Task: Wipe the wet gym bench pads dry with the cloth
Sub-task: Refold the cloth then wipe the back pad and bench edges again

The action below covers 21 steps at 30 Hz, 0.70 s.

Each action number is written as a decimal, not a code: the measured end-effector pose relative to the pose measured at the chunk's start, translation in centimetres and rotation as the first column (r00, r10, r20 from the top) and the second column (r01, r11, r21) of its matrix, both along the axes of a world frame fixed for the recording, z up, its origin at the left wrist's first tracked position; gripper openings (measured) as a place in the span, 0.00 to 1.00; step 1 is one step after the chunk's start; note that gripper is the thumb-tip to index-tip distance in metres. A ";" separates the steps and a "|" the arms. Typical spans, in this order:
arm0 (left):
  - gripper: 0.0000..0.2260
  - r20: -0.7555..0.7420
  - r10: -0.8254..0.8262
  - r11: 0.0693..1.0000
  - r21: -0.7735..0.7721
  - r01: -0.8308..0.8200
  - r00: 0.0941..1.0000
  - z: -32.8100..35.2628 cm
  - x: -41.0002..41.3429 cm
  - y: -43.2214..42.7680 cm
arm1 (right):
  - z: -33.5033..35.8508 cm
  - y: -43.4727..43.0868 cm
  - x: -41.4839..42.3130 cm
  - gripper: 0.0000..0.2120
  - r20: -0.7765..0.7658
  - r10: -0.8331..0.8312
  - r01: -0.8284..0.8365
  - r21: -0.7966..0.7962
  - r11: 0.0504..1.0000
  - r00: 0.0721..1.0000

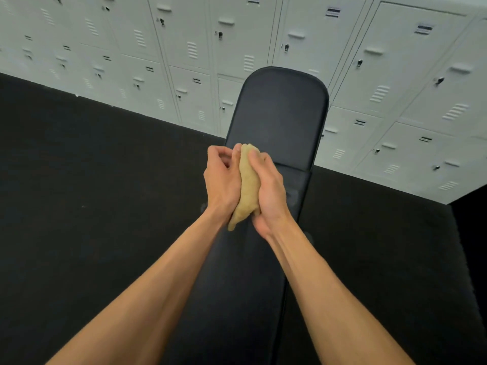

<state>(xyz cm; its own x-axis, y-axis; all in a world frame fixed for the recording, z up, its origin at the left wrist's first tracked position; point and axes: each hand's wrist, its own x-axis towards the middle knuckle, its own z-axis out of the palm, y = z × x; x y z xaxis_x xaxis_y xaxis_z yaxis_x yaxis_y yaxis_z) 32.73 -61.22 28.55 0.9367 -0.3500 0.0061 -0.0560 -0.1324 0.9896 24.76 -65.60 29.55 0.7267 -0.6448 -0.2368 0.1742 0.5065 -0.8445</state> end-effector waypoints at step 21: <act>0.23 -0.317 -0.278 0.907 0.224 0.357 0.907 -8.2 10.7 0.2 | -7.5 -0.1 10.9 0.22 -0.411 -0.625 -0.317 -0.911 0.262 0.664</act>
